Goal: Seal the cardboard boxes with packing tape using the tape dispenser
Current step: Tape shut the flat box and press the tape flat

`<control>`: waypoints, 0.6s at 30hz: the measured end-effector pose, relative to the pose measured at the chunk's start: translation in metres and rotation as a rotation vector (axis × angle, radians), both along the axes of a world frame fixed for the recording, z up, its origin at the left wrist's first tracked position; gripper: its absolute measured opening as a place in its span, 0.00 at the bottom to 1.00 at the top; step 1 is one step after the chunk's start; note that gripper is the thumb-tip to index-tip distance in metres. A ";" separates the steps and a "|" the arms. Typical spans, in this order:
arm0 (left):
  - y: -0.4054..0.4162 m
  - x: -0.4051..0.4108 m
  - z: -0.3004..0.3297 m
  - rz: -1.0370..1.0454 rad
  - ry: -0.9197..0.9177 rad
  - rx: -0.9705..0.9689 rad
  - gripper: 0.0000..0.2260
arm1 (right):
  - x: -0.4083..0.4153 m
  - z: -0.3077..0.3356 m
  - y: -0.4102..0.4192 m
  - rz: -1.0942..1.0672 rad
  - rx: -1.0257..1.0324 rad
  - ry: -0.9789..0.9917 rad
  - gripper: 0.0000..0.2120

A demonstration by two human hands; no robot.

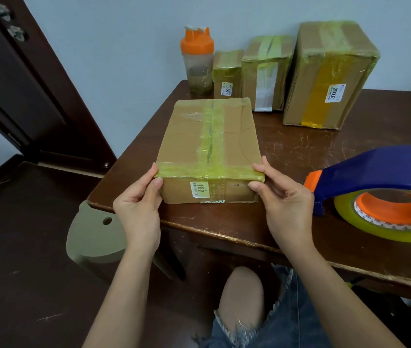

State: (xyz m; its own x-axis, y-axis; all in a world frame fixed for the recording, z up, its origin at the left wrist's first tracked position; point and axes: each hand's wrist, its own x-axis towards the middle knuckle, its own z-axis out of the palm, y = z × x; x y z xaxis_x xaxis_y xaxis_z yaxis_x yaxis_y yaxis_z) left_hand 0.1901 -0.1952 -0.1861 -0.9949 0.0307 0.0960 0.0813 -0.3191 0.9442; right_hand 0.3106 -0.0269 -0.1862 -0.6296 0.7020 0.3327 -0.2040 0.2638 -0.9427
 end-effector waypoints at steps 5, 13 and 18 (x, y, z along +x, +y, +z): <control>0.003 -0.005 0.003 0.028 -0.022 -0.029 0.11 | -0.004 0.000 -0.003 -0.078 0.080 0.000 0.18; 0.009 0.011 0.020 0.192 0.125 -0.568 0.18 | 0.004 0.009 -0.020 0.009 0.305 -0.168 0.12; 0.016 0.063 0.034 0.082 0.402 -0.834 0.23 | 0.007 0.030 -0.033 -0.038 0.342 -0.086 0.21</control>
State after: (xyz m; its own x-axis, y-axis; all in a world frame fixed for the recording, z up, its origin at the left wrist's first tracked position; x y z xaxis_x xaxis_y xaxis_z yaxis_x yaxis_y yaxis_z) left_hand 0.2530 -0.1791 -0.1519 -0.8937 0.1762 0.4126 0.4446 0.4716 0.7616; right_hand 0.3180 -0.0595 -0.1563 -0.6413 0.5826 0.4993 -0.1118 0.5728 -0.8120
